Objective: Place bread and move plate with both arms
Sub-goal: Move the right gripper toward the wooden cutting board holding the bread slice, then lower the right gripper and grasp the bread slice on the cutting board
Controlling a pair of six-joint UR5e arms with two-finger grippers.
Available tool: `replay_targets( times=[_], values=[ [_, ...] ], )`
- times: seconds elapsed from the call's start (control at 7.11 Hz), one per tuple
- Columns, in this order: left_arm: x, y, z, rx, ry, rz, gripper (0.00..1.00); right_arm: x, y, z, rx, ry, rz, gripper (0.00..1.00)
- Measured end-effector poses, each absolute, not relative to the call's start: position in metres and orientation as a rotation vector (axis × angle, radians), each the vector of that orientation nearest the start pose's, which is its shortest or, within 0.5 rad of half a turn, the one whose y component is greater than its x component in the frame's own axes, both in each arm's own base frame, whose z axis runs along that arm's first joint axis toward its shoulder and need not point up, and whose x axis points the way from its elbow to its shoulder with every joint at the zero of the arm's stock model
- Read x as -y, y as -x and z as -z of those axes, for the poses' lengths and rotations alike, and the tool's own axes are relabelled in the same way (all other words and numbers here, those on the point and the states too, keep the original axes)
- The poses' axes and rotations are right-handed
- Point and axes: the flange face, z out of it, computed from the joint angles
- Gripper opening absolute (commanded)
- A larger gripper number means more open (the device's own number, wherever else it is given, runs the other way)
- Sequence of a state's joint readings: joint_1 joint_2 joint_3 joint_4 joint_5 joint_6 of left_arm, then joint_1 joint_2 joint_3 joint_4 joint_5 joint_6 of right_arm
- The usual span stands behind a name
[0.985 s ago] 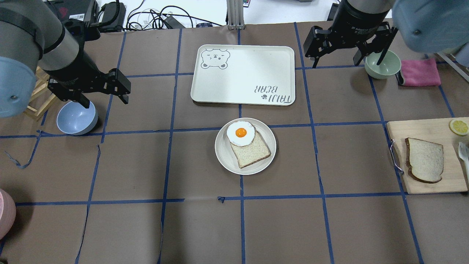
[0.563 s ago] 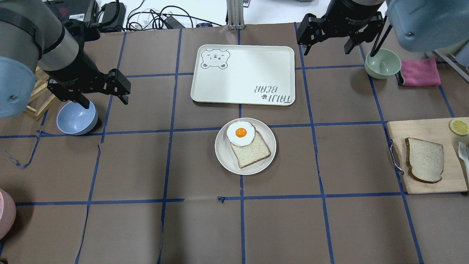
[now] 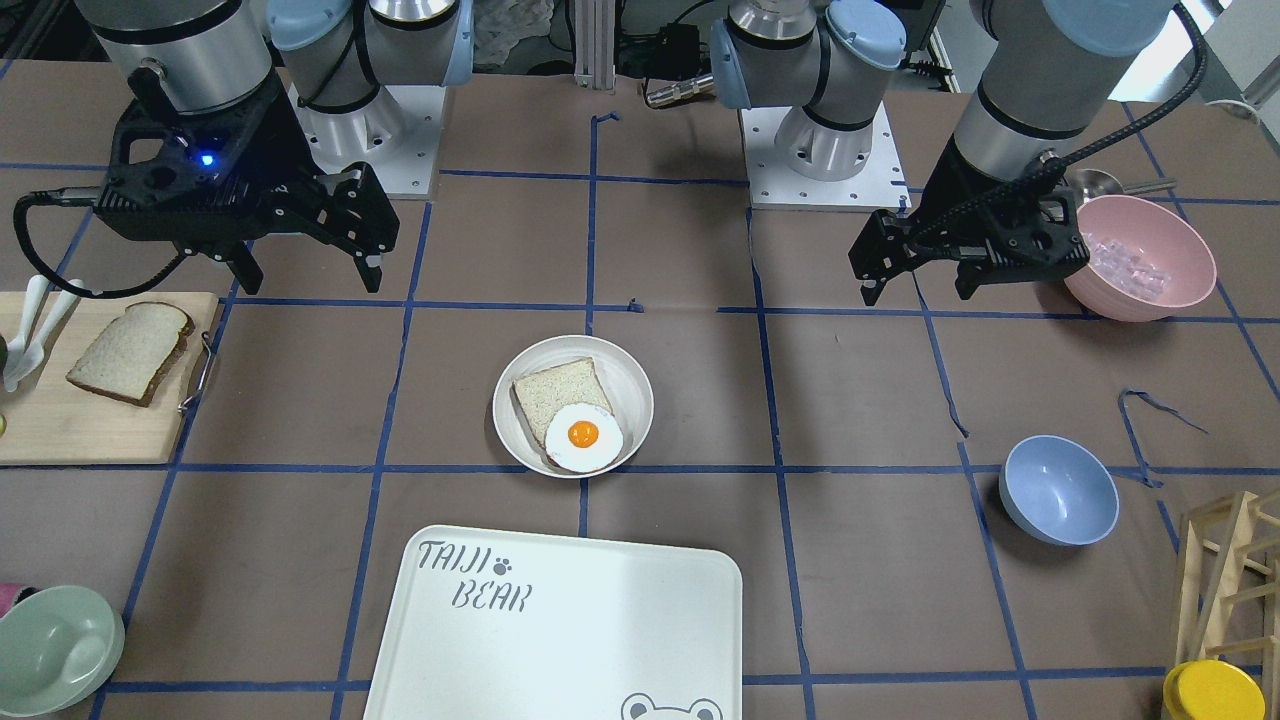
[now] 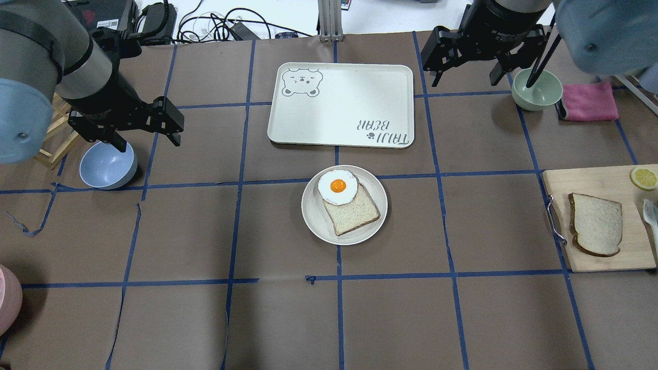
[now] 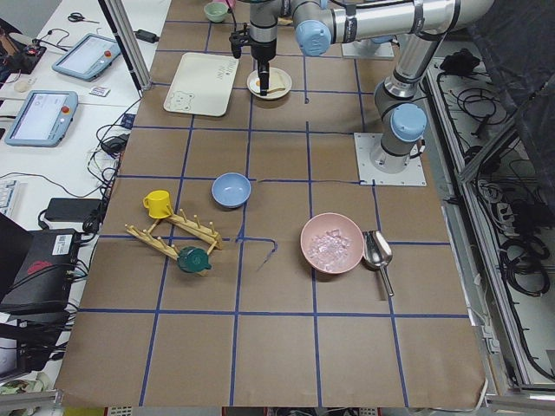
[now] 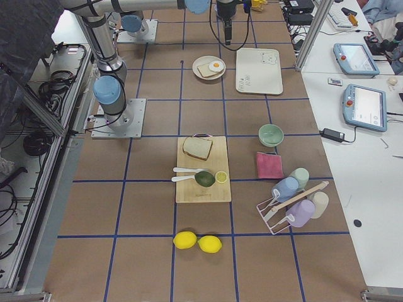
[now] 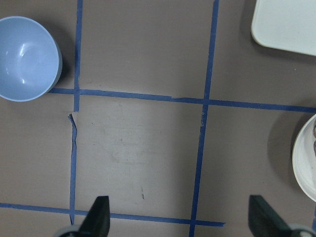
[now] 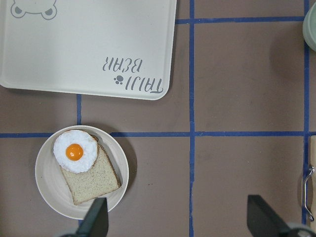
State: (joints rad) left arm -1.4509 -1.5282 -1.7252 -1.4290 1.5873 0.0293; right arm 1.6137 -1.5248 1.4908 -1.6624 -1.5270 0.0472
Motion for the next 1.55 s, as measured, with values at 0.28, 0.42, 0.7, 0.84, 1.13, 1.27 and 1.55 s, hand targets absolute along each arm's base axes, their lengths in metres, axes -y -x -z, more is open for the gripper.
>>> replay_targets(
  times=[0.28, 0.42, 0.7, 0.84, 1.13, 1.27, 1.55],
  values=[
    [0.486, 0.072, -0.452, -3.118, 0.155, 0.056, 1.0, 0.513, -0.159, -0.514, -3.09, -0.005, 0.171, 1.0],
    [0.489, 0.072, -0.453, -3.119, 0.154, 0.061, 1.0, 0.512, -0.158, -0.513, -3.095, -0.003, 0.155, 1.0],
    [0.495, 0.072, -0.461, -3.114, 0.147, 0.143, 1.0, 0.512, -0.152, -0.511, -3.157, 0.004, 0.148, 1.0],
    [0.496, 0.073, -0.461, -3.115, 0.143, 0.155, 1.0, 0.512, -0.148, -0.51, -3.188, 0.003, 0.148, 1.0],
    [0.495, 0.078, -0.461, -3.134, 0.131, 0.161, 1.0, 0.512, -0.146, -0.509, -3.207, 0.004, 0.147, 1.0],
    [0.495, 0.08, -0.461, -3.146, 0.125, 0.163, 1.0, 0.513, -0.141, -0.508, -3.209, 0.025, 0.142, 1.0],
    [0.494, 0.084, -0.462, -3.158, 0.067, 0.168, 1.0, 0.52, -0.081, -0.476, -3.212, 0.07, 0.029, 0.87]
  ],
)
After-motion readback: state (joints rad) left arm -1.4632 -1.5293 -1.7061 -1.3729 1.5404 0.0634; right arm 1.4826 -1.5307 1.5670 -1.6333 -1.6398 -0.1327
